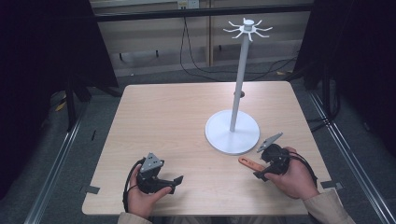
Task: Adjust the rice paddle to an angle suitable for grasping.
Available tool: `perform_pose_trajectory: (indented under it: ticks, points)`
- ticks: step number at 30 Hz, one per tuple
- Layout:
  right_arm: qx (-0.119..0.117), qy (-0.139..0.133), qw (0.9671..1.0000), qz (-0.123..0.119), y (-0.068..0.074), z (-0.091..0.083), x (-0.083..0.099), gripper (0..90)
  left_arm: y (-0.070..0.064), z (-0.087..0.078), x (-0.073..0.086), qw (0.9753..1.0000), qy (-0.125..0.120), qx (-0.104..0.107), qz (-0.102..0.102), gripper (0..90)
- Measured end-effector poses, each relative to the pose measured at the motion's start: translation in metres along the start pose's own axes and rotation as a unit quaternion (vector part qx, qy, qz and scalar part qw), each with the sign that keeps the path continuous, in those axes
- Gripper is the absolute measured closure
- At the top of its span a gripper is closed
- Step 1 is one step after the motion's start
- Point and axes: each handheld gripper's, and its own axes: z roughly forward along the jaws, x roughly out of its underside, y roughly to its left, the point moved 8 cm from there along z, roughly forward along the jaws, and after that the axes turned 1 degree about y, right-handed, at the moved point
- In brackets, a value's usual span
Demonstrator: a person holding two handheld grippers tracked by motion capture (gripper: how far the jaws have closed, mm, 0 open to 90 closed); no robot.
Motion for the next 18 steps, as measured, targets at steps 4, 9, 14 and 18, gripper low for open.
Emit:
perform_pose_trajectory:
  ticks: [4,9,14,18]
  points:
    - [0.001,0.013,0.9999,-0.006,-0.001,0.0012,-0.0026,29.3,0.0002,-0.0002,-0.0004,1.0,-0.002,0.001,0.0,5.7]
    - [-0.004,0.04,0.999,-0.018,-0.0061,0.0034,-0.0029,33.9,0.0002,0.0003,-0.0007,1.0,-0.001,0.001,-0.001,5.7]
    - [-0.014,0.063,0.9978,-0.011,-0.0078,0.0066,-0.0019,36.5,0.0008,-0.0005,-0.0014,1.0,-0.001,0.0,0.003,5.8]
    - [-0.016,0.067,0.9975,-0.016,-0.0097,0.0087,-0.0037,37.4,0.0008,-0.0004,-0.0012,1.0,0.0,0.0,0.003,5.7]
